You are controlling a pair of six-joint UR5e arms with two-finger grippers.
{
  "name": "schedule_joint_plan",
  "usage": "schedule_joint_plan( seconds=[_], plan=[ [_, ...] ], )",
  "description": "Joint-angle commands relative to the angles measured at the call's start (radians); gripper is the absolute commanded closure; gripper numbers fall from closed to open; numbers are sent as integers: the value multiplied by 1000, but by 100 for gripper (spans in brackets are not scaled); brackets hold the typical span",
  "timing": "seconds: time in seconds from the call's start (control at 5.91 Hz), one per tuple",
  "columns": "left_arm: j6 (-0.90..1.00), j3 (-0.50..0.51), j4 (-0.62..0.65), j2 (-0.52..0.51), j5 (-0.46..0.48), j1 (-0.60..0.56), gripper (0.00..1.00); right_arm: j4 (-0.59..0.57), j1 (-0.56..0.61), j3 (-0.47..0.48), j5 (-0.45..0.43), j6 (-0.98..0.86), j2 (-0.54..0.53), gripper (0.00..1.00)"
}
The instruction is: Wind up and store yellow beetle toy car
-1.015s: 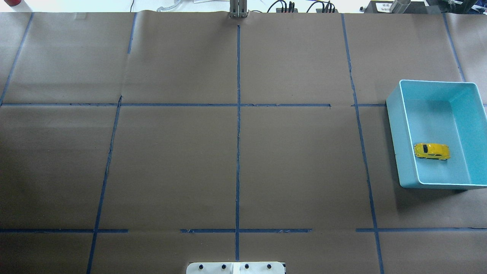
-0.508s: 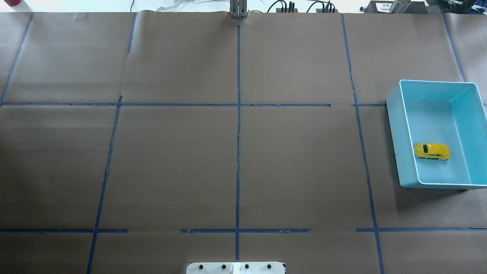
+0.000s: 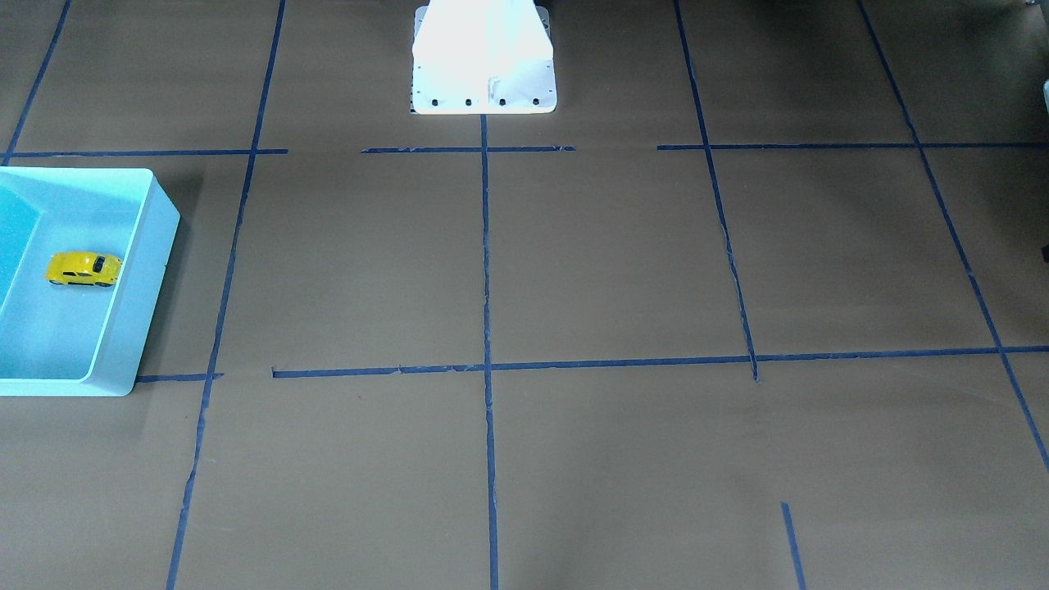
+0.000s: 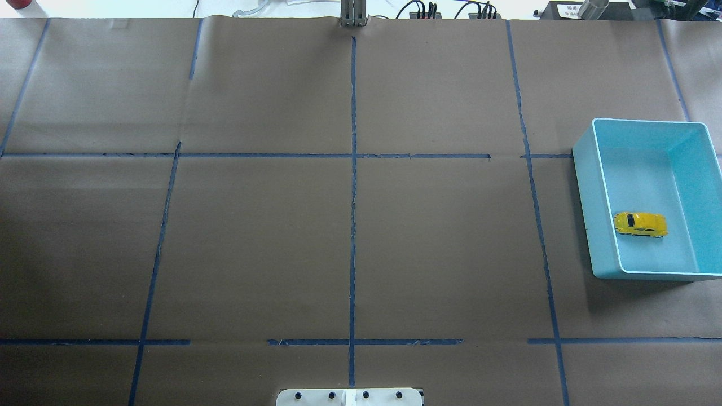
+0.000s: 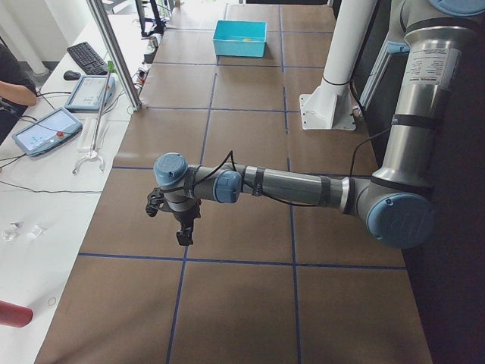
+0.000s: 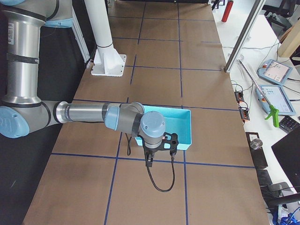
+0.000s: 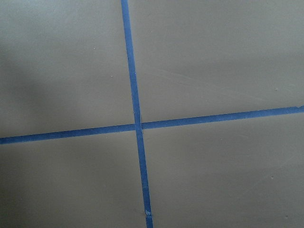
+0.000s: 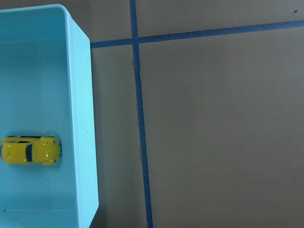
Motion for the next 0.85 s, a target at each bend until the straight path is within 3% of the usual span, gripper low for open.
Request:
schedule_joint_plan(
  seconds=[0.0, 0.68],
  plan=[
    [-4, 2, 0, 3, -2, -2, 0, 2, -32, -15, -38, 99, 15, 0],
    [-10, -8, 0, 29, 0, -57, 0, 219, -46, -86, -48, 75, -5, 0]
  ],
)
